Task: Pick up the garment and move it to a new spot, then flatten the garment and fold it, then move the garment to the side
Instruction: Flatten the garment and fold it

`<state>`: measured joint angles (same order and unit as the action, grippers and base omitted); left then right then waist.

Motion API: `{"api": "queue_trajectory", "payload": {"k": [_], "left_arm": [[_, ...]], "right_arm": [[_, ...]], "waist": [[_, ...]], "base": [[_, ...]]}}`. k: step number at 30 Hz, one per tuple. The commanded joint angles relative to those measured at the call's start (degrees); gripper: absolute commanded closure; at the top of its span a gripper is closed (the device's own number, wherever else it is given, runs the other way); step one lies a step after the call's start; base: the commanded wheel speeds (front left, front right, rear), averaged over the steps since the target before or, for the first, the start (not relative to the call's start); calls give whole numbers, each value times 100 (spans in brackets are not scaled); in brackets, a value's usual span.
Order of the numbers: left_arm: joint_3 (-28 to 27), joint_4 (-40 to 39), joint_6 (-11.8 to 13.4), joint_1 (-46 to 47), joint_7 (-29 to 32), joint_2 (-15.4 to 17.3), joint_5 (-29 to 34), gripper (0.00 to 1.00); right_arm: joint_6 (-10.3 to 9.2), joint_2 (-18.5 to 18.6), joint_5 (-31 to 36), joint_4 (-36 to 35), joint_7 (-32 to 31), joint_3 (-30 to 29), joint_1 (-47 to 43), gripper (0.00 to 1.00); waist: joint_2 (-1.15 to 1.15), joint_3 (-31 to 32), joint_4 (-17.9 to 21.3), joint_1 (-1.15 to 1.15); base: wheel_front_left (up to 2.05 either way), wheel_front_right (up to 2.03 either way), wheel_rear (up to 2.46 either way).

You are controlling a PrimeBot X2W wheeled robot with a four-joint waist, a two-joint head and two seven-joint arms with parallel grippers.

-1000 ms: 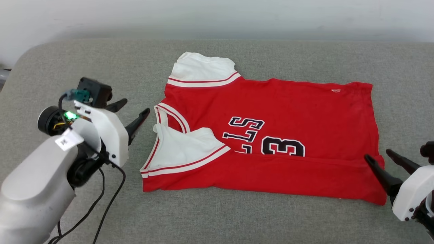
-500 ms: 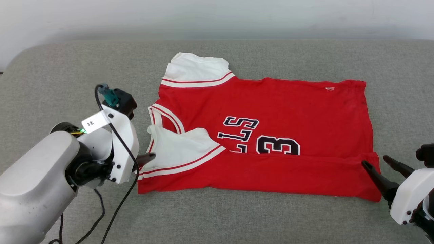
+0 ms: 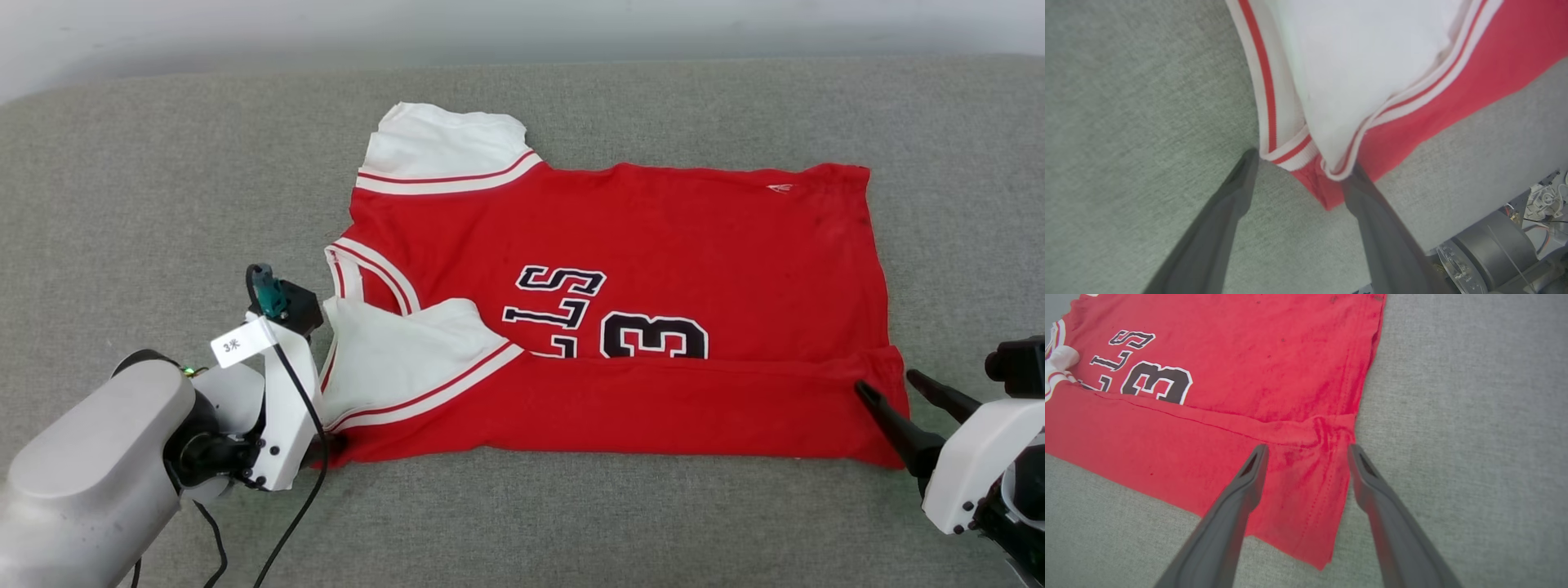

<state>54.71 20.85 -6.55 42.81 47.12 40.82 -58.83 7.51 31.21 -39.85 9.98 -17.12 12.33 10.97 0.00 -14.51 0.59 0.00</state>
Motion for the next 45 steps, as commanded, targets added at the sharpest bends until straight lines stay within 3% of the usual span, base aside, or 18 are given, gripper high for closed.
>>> {"api": "queue_trajectory", "payload": {"k": [1, 6, 8, 9, 17, 21, 25, 30, 35, 45], "left_arm": [[57, 174, -2, -174, -74, -110, -25, 0], [139, 520, -25, -340, -366, -286, -4, 0], [133, 577, -46, -363, -523, -342, -36, 95], [138, 588, -57, -370, -592, -355, -52, 100], [42, 233, -82, -330, -1237, -165, -54, 100], [20, -87, -86, -347, -1451, -43, -36, 100], [-19, -360, -70, -328, -1591, 38, 27, 100], [-26, -565, 3, -234, -1665, 4, 119, 100], [-20, -651, 35, -161, -1704, -48, 165, 100], [-24, -700, 48, -49, -1804, -108, 257, 100]], "right_arm": [[-4, -44, 27, 4, 7, 16, 86, 0], [-4, 20, 91, -54, 31, 23, 160, 0], [-4, 85, 145, -105, 24, 10, 192, 0], [-4, 125, 178, -148, 3, -2, 200, 0], [-4, 605, 228, -614, -682, -131, 390, 0], [-4, 929, 126, -789, -1605, -101, 454, 0], [-4, 974, -51, -713, -2653, -201, 537, 0], [-4, 833, -43, -532, -3539, -219, 594, 0], [-4, 618, 13, -283, -3880, -204, 651, 0], [-4, -43, 203, 776, -3589, -78, 796, 0]], "waist": [[0, -45, 28, 0], [0, -34, 38, 0], [0, 25, 27, 0], [0, 61, 18, 0], [0, 355, -33, 0], [0, 438, -63, 0], [0, 448, -97, 0], [0, 355, -192, 0], [0, 249, -266, 0], [0, -48, -409, 0]], "base": [[0, 0, 0], [0, 0, 0], [0, 0, 0], [0, 0, 0], [0, 0, 0], [0, 0, 0], [0, 0, 0], [0, 0, 0], [0, 0, 0], [0, 0, 0]]}}
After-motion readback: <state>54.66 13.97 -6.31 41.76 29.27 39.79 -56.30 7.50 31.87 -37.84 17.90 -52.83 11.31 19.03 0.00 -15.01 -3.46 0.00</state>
